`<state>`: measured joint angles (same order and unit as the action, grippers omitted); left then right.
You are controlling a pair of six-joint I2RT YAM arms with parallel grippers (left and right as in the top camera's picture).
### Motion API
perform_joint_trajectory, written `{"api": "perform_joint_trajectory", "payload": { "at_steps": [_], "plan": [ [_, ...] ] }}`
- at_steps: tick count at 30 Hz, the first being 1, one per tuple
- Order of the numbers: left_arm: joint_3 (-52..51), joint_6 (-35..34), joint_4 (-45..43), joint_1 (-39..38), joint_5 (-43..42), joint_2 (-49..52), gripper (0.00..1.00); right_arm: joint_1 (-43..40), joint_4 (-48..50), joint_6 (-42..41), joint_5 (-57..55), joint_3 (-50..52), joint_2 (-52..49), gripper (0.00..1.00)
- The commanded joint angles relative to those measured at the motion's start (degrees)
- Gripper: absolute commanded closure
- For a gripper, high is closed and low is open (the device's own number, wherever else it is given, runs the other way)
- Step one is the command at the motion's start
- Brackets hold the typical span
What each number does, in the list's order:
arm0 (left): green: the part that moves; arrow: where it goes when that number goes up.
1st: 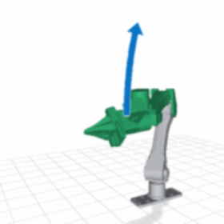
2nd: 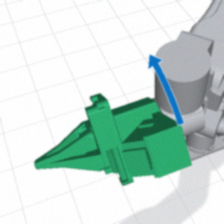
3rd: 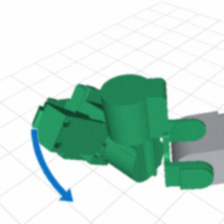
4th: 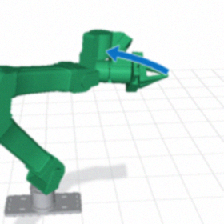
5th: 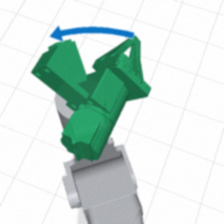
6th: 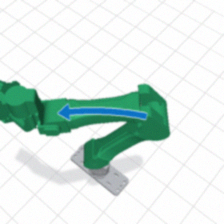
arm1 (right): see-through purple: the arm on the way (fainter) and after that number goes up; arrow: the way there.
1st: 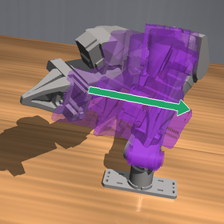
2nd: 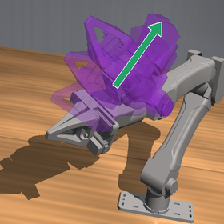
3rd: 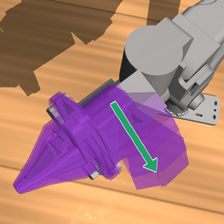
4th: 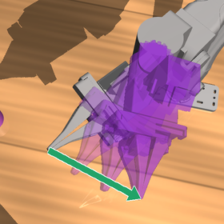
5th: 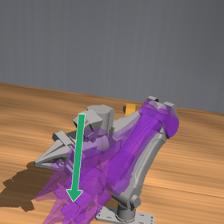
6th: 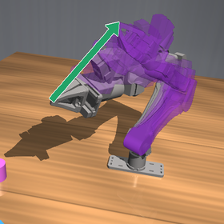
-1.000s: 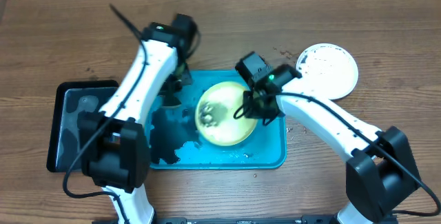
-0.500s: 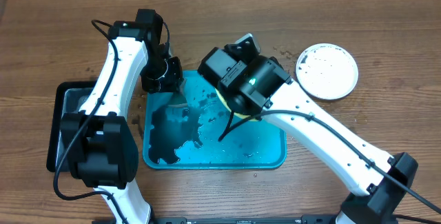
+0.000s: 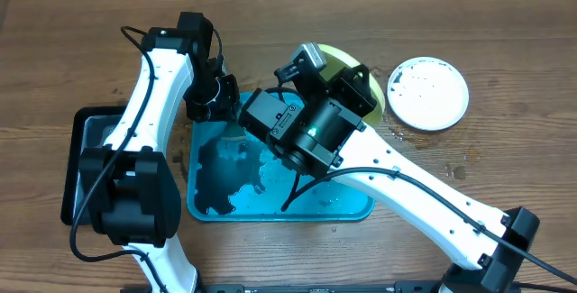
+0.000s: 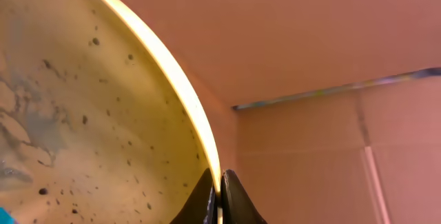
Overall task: Clean dirty plates on tray and stack at the side
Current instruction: 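Lift the yellow plate with right gripper and stack it on the white plate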
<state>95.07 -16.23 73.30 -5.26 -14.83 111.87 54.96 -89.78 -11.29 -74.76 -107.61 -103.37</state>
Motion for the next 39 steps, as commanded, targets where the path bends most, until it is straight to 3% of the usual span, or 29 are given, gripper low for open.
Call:
{"api": "perform_joint_trajectory", "payload": {
  "at_steps": [1,9,13,15,17,19,24,30,39],
  "plan": [
    [-0.4,1.3,0.2,-0.4,-1.1,-1.3,0.96,0.7,0.1,-0.2,-6.4,-1.8,0.6,0.96],
    [-0.4,1.3,0.2,-0.4,-1.2,-1.3,0.96,0.7,1.9,-0.7,-6.0,-1.8,0.6,0.96],
    [-0.5,1.3,0.4,-0.4,-1.1,-1.3,0.96,-2.9,3.4,-0.9,2.4,-1.7,0.6,0.96],
    [-0.5,1.3,0.4,-0.4,-1.2,-1.3,0.96,-13.2,10.6,-0.8,23.8,-1.7,0.6,0.96],
    [-0.5,1.3,0.6,-0.4,-1.2,-1.3,0.96,-20.2,12.7,-0.6,37.7,-1.7,0.6,0.96],
    [-0.5,1.5,1.4,-0.4,-1.1,-1.3,0.96,-34.4,13.5,-0.6,58.8,-1.4,0.6,0.96],
    [-0.5,1.7,1.3,-0.4,-1.1,-1.3,0.96,-56.6,13.9,-0.7,75.2,1.7,0.6,0.96],
    [-0.5,1.7,0.8,-0.4,-1.2,-1.3,0.96,-71.3,20.8,-0.7,82.2,11.3,0.6,0.96],
    [-0.5,1.7,0.8,-0.4,-1.2,-1.3,0.96,-72.3,40.7,-4.7,83.6,28.9,0.5,0.96]
  ]
}}
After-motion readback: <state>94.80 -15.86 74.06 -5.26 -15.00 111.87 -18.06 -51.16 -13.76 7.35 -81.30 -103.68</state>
